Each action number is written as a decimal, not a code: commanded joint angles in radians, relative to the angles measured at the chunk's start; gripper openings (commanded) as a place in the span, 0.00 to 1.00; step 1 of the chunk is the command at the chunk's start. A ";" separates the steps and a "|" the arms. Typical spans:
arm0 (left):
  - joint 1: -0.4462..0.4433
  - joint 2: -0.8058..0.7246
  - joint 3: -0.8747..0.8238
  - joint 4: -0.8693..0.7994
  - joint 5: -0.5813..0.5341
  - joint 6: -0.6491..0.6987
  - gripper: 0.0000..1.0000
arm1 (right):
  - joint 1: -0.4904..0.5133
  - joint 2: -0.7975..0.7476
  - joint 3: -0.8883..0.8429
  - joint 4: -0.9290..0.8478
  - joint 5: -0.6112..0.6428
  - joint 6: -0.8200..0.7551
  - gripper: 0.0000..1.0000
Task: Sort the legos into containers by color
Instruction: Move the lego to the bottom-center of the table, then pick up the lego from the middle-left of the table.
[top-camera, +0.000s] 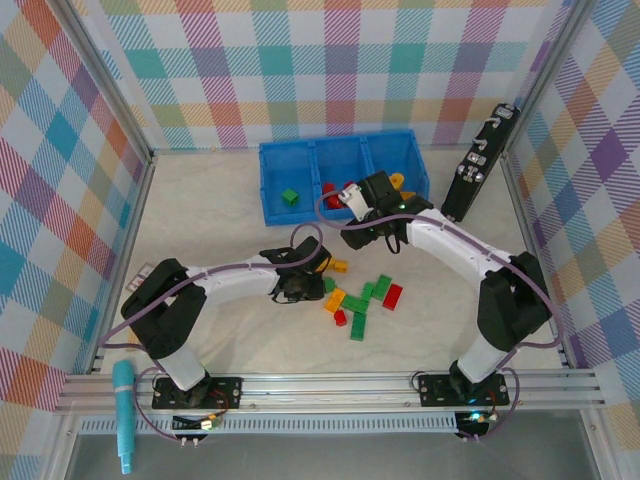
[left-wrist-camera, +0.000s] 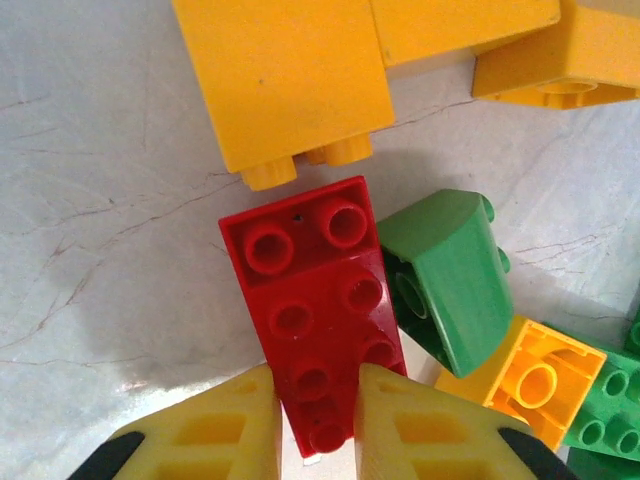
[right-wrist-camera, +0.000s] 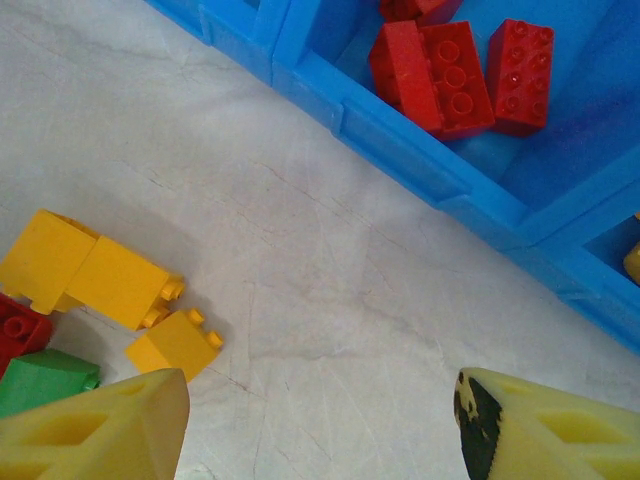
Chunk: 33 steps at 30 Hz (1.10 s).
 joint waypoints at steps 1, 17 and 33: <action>-0.004 0.018 -0.026 -0.184 -0.037 0.017 0.21 | 0.004 -0.037 -0.014 0.006 0.011 0.020 0.71; 0.022 -0.132 0.076 -0.433 -0.153 0.090 0.48 | 0.004 -0.025 -0.020 0.012 0.008 0.023 0.71; 0.023 -0.026 0.038 -0.283 -0.074 0.149 0.72 | -0.002 -0.011 -0.002 -0.012 0.009 0.013 0.72</action>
